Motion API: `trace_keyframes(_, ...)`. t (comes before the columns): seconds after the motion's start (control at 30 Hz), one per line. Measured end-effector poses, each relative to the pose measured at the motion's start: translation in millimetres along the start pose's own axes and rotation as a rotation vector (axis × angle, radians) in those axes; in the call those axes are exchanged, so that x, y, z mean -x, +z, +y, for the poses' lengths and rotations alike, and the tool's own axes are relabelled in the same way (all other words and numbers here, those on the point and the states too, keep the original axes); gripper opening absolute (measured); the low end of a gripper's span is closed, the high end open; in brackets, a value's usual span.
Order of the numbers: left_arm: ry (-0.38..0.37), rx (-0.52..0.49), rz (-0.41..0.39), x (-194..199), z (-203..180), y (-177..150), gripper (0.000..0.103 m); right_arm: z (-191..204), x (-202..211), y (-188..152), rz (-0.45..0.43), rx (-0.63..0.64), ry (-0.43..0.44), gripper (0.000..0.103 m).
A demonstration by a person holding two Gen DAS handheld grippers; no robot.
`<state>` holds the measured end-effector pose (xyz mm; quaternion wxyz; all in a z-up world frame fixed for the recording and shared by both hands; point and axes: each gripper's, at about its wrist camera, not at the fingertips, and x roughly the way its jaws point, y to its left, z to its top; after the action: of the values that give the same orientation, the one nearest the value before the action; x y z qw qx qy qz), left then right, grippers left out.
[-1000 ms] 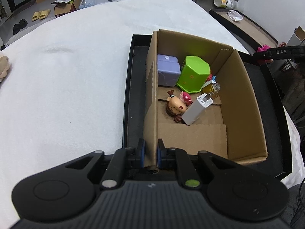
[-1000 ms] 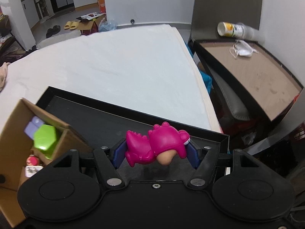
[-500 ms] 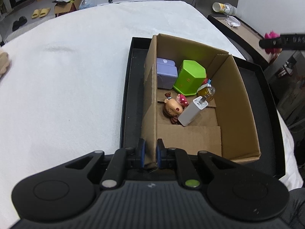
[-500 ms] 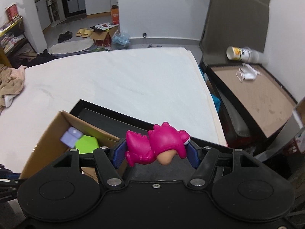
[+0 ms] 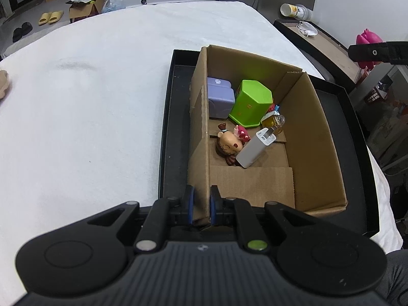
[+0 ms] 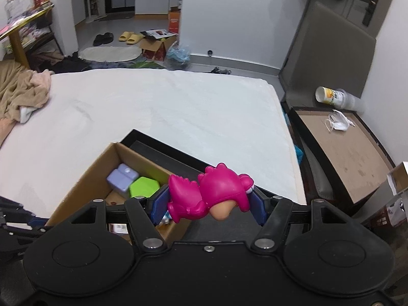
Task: Organize rigid objects
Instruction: 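Carry the pink dinosaur over the box and release it with the right tool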
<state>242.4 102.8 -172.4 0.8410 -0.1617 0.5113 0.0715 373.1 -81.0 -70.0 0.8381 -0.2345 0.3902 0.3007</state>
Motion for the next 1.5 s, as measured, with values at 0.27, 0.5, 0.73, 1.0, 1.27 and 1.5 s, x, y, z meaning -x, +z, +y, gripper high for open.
trace_keyframes(0.27,-0.015,0.006,-0.004,1.4,1.7,-0.3,0.012,28.7,4.5,1.4,0.008,0.084,0.043,0.063)
trace_keyframes(0.5,-0.026,0.012,-0.006,1.6,4.3,-0.2,0.012,54.8,-1.7,-3.2,0.050,0.169,0.082,0.063)
trace_keyframes(0.73,-0.038,0.016,-0.009,2.3,6.5,-0.3,0.012,81.1,-13.0,-12.3,0.104,0.266,0.088,0.063)
trace_keyframes(1.0,-0.043,0.015,-0.012,3.3,7.1,-1.2,0.012,95.7,-28.4,-25.0,0.181,0.346,0.046,0.063)
trace_keyframes(1.27,-0.044,0.016,-0.012,3.5,7.2,-1.3,0.012,97.9,-44.0,-32.3,0.225,0.353,-0.009,0.064)
trace_keyframes(1.5,-0.044,0.015,-0.014,3.7,6.7,-1.4,0.012,92.0,-37.9,-31.6,0.208,0.324,-0.012,0.066)
